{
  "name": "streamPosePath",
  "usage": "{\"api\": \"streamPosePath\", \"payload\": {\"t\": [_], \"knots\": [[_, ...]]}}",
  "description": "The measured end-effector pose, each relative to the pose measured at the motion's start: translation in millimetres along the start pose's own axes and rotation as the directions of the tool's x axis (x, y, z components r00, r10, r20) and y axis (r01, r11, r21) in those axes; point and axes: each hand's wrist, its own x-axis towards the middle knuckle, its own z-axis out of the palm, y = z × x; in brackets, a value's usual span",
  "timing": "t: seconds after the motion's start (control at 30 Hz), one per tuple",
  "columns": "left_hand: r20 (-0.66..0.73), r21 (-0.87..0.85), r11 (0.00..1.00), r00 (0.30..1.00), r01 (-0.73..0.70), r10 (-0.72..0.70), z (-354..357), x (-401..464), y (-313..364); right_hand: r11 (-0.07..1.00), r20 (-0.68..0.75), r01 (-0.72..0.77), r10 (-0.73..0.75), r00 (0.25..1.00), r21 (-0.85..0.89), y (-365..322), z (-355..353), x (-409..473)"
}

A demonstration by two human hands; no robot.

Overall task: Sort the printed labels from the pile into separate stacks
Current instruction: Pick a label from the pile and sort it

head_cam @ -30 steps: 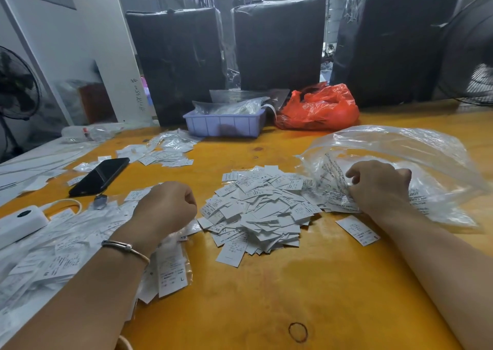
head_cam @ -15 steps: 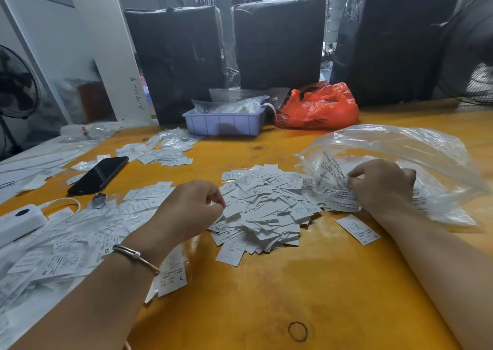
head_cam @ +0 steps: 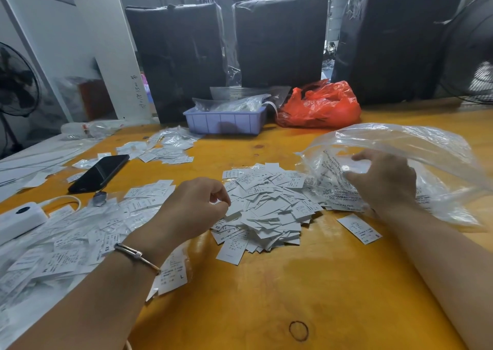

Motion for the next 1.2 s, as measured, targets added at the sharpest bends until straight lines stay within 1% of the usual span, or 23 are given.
{"api": "streamPosePath", "payload": {"t": [0.03,0.07,0.1,0.13,0.23,0.43,0.47,0.5,0.57,0.6,0.63,0.73,0.77,0.8,0.87,0.9,0.97,1.13,1.2], "knots": [[0.001,-0.005,1.000,1.000,-0.001,0.001,0.2,-0.4,0.0,0.992,0.126,-0.007,0.023,0.992,-0.128,1.6,2.0,-0.1],[0.002,-0.015,1.000,1.000,0.000,0.000,0.6,-0.7,-0.1,0.973,0.220,0.008,0.044,0.975,-0.232,2.5,3.7,-0.9],[0.004,-0.027,1.000,1.000,0.002,-0.002,0.7,-1.3,-0.1,0.961,0.250,0.028,0.044,0.967,-0.276,3.7,5.7,-0.7],[0.006,-0.036,0.999,1.000,0.004,-0.004,0.9,-1.6,0.1,0.964,0.236,0.036,0.029,0.971,-0.265,4.8,6.8,0.4],[0.015,-0.030,1.000,1.000,0.003,-0.002,1.6,-1.7,0.8,0.990,0.124,0.032,-0.015,0.992,-0.139,5.0,5.6,2.9],[0.023,-0.022,1.000,1.000,0.007,-0.007,2.6,-2.1,0.4,0.999,0.008,-0.007,0.007,1.000,0.051,6.7,5.7,4.5],[0.022,-0.022,1.000,1.000,0.008,-0.007,2.7,-1.9,0.4,0.999,0.015,-0.031,0.030,0.999,0.033,7.2,5.3,5.0],[0.022,-0.022,1.000,1.000,0.008,-0.007,2.7,-1.7,0.5,0.998,0.054,-0.056,0.058,0.997,-0.035,7.5,5.3,5.6],[0.027,-0.021,1.000,1.000,0.011,-0.011,2.8,-1.4,1.0,0.971,0.159,-0.069,0.107,0.982,-0.228,7.6,6.0,5.6],[0.030,-0.023,1.000,0.999,0.013,-0.013,2.8,-1.3,1.1,0.960,0.180,-0.066,0.118,0.977,-0.272,7.2,6.1,5.3],[0.031,-0.024,1.000,0.999,0.014,-0.013,2.8,-1.5,1.3,0.961,0.169,-0.070,0.119,0.978,-0.269,7.5,6.7,5.9],[0.032,-0.026,1.000,0.999,0.008,-0.008,2.3,-2.6,1.8,0.982,0.105,-0.086,0.105,0.989,-0.166,7.6,6.0,6.6],[0.034,-0.027,1.000,0.999,0.007,-0.006,2.3,-3.0,2.0,0.982,0.093,-0.084,0.101,0.991,-0.166,8.7,6.7,7.2],[0.035,-0.030,1.000,0.999,0.006,-0.005,2.1,-3.0,2.2,0.978,0.107,-0.079,0.101,0.989,-0.193,8.0,5.8,6.3],[0.039,-0.031,0.999,0.999,0.006,-0.004,2.1,-3.4,2.9,0.947,0.191,-0.073,0.138,0.972,-0.313,8.3,7.2,6.1],[0.041,-0.032,0.999,0.999,0.006,-0.005,2.3,-3.6,3.3,0.938,0.214,-0.069,0.149,0.965,-0.341,8.8,7.7,6.4],[0.043,-0.035,0.999,0.999,0.009,-0.007,2.3,-4.1,3.6,0.950,0.193,-0.062,0.126,0.973,-0.306,7.8,7.1,7.6],[0.047,-0.043,0.999,0.999,0.015,-0.013,1.9,-4.0,4.3,0.994,0.040,-0.037,0.042,0.998,-0.107,9.2,4.6,4.6],[0.048,-0.043,0.999,0.999,0.018,-0.016,2.0,-3.8,3.8,0.999,-0.001,-0.035,0.035,0.999,-0.039,9.2,3.1,4.0]]}}
